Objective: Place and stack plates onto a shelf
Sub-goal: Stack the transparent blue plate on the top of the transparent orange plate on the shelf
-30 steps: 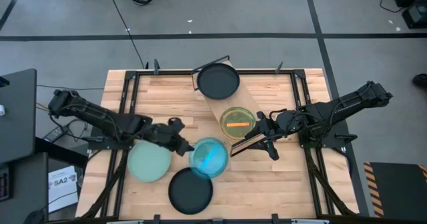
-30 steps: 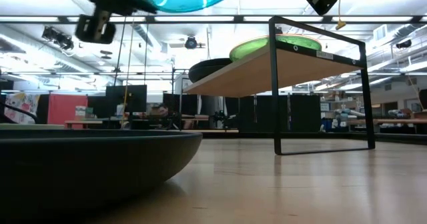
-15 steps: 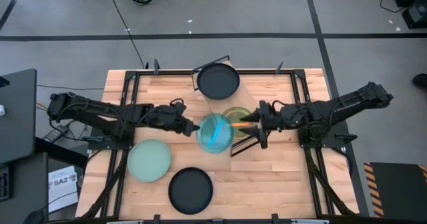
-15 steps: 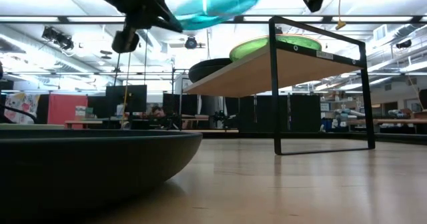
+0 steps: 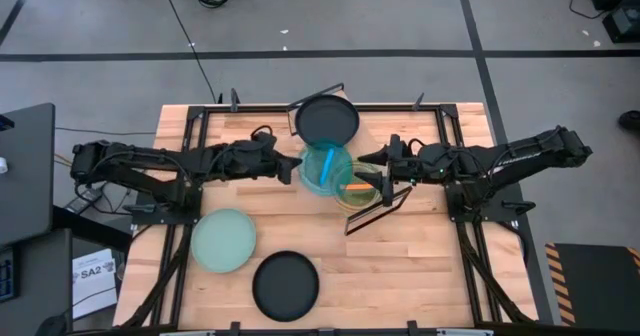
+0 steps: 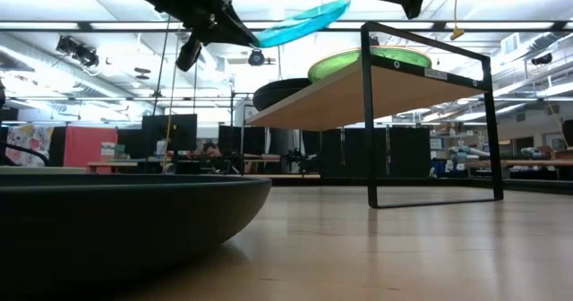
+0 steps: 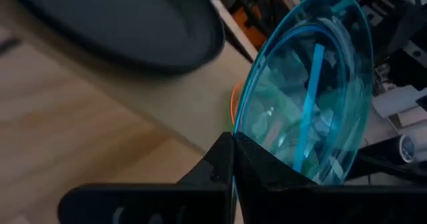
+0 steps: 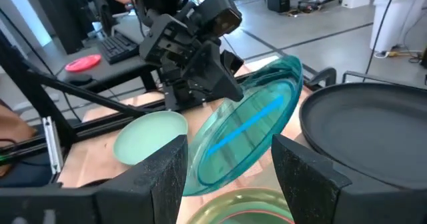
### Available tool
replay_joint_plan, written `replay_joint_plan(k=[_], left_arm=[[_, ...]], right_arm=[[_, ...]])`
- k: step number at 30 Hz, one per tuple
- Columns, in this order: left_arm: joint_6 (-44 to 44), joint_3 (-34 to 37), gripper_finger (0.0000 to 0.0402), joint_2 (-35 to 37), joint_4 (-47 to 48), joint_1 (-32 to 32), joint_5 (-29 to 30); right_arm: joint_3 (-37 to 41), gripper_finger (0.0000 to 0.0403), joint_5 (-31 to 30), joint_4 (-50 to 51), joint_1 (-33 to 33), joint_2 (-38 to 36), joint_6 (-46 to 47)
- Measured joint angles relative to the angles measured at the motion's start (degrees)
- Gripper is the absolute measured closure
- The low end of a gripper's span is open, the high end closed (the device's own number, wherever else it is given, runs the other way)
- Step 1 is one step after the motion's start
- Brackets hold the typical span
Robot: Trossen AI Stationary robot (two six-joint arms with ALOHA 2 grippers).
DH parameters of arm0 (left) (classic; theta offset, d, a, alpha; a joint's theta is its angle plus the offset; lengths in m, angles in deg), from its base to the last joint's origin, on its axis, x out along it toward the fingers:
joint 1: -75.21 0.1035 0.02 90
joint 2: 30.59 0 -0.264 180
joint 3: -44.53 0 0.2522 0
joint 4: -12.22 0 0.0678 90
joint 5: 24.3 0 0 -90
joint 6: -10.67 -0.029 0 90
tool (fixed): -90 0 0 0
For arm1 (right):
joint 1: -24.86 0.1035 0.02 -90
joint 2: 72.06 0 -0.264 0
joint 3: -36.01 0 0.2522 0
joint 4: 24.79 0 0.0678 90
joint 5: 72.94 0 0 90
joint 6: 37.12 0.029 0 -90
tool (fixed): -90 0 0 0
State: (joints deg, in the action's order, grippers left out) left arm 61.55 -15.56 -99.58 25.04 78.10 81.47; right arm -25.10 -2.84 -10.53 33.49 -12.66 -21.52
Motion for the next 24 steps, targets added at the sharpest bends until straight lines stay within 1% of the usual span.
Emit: replay_joint_plan(k=[8,11,16,24], left_arm=[[-4.8,0.0,0.0391,0.0,-2.8,0.3,5.3],[-5.2,0.0,0.0391,0.0,-3.3,0.3,6.8],[-8.4,0.0,0.0391,0.0,-5.5,0.3,8.0],[-8.7,0.0,0.0391,0.0,-6.3,0.3,8.8]], right_arm=[[0.0,0.018,-0.2,0.0,-2.5,0.0,4.6],[0.0,0.018,-0.2,0.0,-3.5,0.0,5.7],[0.0,0.0181,-0.2,-0.3,-4.8,0.7,5.9],[0.0,0.0201,-0.2,-3.4,-5.9,3.4,5.7]])
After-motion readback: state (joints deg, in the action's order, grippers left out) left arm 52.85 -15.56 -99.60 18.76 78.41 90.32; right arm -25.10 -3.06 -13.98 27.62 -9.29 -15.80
